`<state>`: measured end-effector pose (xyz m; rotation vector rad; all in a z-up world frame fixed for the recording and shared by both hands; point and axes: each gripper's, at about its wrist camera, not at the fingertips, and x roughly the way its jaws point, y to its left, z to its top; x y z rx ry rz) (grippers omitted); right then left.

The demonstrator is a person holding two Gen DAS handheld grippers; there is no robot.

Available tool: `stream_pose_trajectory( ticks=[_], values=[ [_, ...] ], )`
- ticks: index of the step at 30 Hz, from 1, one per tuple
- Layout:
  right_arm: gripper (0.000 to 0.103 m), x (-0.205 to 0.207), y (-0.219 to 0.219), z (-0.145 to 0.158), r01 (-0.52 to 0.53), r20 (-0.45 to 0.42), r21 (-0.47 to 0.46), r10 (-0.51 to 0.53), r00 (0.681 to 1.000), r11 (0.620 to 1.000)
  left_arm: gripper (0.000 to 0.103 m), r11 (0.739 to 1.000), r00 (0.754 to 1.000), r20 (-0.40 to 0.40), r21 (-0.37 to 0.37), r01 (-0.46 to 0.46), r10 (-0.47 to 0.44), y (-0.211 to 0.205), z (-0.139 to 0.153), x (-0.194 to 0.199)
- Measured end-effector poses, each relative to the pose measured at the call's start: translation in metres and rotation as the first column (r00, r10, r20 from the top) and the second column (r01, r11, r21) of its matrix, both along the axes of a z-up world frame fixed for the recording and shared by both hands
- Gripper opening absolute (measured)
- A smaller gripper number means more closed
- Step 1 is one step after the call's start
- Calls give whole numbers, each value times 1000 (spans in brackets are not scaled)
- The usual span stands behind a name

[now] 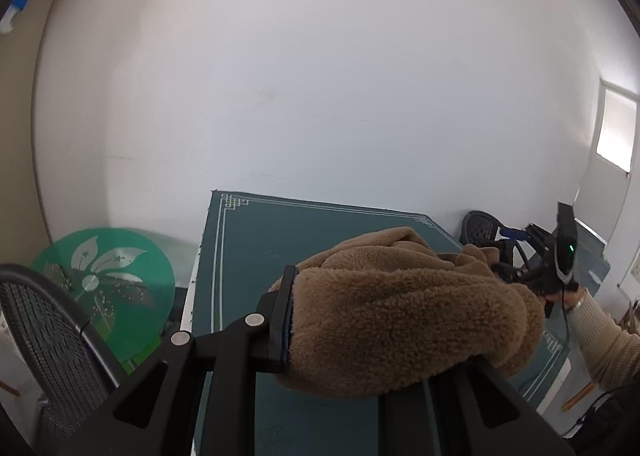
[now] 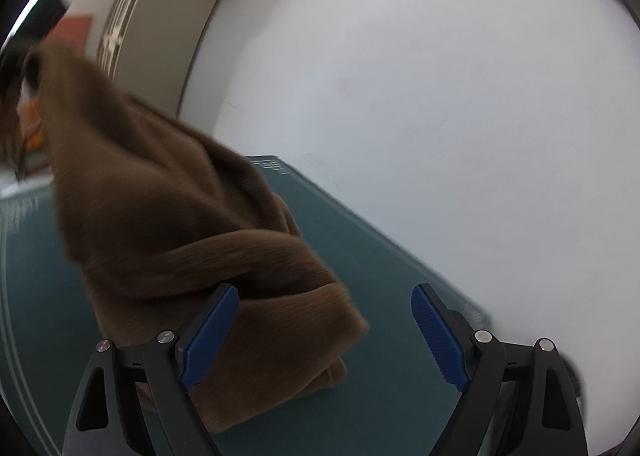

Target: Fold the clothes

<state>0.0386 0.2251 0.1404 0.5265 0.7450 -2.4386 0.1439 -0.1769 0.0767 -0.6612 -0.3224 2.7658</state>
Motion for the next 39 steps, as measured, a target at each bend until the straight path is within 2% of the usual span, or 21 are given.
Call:
stream_pose_trajectory(
  ticks=[3, 6, 8, 9, 13, 14, 16, 17, 18, 22, 25, 27, 29, 34, 39],
  values=[
    [90, -25, -4, 8, -108, 122, 1, 107, 987, 994, 21, 1000, 1000, 14, 29, -9, 8, -12, -8, -3],
    [90, -43, -18, 8, -229, 235, 18, 218, 947, 973, 21, 998, 999, 27, 54, -20, 18, -22, -14, -6],
    [90, -58, -31, 3, -333, 355, 8, 308, 883, 943, 21, 998, 999, 41, 63, -31, 28, -27, -19, -9],
    [90, -64, -37, -1, -353, 387, 7, 323, 864, 936, 21, 997, 998, 51, 69, -38, 35, -28, -21, -11],
    [88, -72, -52, -16, -390, 465, -3, 347, 815, 921, 21, 993, 995, 82, 96, -71, 63, -32, -29, -18],
    [85, -70, -55, -20, -387, 472, -14, 348, 810, 922, 21, 992, 994, 86, 102, -79, 70, -32, -30, -19],
    [54, -67, -62, -28, -377, 484, -38, 347, 804, 926, 21, 990, 993, 87, 104, -93, 84, -30, -28, -20],
    [49, -63, -62, -30, -368, 480, -54, 348, 805, 928, 21, 990, 992, 87, 101, -99, 91, -29, -28, -19],
    [41, -59, -62, -31, -359, 473, -71, 348, 809, 931, 21, 989, 991, 88, 99, -106, 98, -28, -28, -19],
    [28, -38, -51, -22, -241, 401, -125, 271, 875, 962, 21, 985, 989, 93, 121, -126, 115, -29, -32, -15],
    [24, -19, -38, -4, -140, 308, -160, 184, 933, 977, 21, 977, 987, 96, 157, -142, 128, -31, -37, -15],
    [22, -6, -28, 12, -83, 215, -171, 119, 969, 982, 21, 972, 987, 90, 183, -147, 132, -31, -38, -15],
    [21, 6, -14, 33, -20, 117, -206, 45, 992, 978, 21, 970, 988, 77, 196, -146, 133, -26, -36, -13],
    [20, 12, 8, 68, 68, -50, -316, -88, 995, 946, 21, 971, 993, 43, 206, -119, 113, -14, -31, -4],
    [20, 50, 24, 86, 82, -145, -368, -144, 979, 926, 21, 967, 993, 12, 229, -114, 114, -7, -21, 8]
  ],
)
